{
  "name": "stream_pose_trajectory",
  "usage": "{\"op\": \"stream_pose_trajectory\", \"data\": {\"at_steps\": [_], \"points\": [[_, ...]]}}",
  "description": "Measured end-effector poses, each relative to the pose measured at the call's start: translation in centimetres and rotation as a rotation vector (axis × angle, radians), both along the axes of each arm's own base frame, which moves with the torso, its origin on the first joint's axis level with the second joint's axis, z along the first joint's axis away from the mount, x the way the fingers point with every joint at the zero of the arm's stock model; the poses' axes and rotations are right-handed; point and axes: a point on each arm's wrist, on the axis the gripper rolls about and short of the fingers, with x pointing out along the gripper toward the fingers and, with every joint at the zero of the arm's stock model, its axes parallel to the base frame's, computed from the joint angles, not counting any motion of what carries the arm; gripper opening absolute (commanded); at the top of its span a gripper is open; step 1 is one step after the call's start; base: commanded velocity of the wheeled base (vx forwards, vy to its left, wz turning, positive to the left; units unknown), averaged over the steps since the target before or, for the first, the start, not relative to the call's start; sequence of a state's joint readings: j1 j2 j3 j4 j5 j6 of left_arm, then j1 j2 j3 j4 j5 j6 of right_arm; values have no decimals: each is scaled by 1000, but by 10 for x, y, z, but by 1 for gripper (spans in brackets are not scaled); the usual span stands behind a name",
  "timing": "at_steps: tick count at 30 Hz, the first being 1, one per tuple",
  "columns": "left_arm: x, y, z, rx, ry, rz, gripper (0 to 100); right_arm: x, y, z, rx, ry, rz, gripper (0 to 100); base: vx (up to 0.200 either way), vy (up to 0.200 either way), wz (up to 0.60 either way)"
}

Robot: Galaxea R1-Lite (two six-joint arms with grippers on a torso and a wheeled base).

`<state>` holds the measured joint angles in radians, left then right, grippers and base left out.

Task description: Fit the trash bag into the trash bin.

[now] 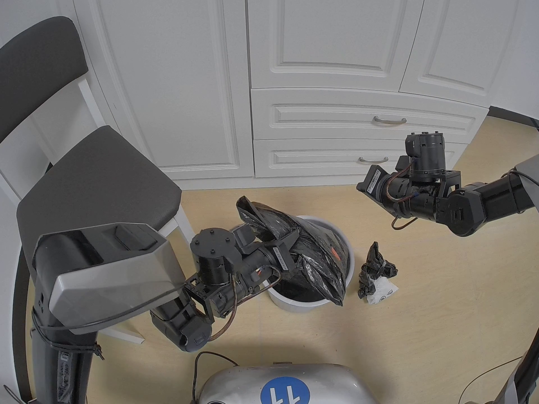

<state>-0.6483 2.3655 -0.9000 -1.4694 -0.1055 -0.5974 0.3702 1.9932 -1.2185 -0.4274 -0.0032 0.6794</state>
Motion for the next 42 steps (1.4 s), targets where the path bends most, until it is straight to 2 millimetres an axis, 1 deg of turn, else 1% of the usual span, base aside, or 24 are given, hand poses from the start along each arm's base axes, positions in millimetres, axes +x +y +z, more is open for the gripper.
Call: {"op": "stream_pose_trajectory", "data": {"at_steps": [3,7,8,12,16,20,24,28,33,36,38,42], "points": [[-1,-5,-8,8,9,4,0,-1,0,0,-4,-1,1,0,0,0,0],[-1,-7,-12,10,9,24,0,-1,0,1,-4,-2,1,0,0,0,0],[-1,-8,-12,13,8,30,100,-2,-1,1,-4,-4,1,0,0,0,0],[-5,-9,-7,12,-2,33,100,-3,-2,5,-3,-11,-1,0,0,0,0],[-16,-6,12,0,-24,7,100,-9,-4,10,-11,-25,4,0,0,0,0],[-33,0,32,-2,-42,-51,100,-19,-6,14,-59,-43,23,0,0,0,0],[-51,9,42,75,-89,-121,100,-33,-5,11,-141,-54,62,0,0,0,0],[-68,21,47,183,-133,-181,100,-46,1,6,-193,-68,100,0,0,0,0],[-85,30,42,328,-57,-236,100,-58,9,-1,-236,-100,140,0,0,0,0],[-88,35,39,411,-19,-251,100,-64,12,-7,-276,-108,168,0,0,0,0],[-87,39,38,462,6,-241,100,-67,14,-13,-310,-106,185,0,0,0,0],[-78,43,39,540,34,-162,100,-72,20,-30,-380,-83,210,0,0,0,0]]}}
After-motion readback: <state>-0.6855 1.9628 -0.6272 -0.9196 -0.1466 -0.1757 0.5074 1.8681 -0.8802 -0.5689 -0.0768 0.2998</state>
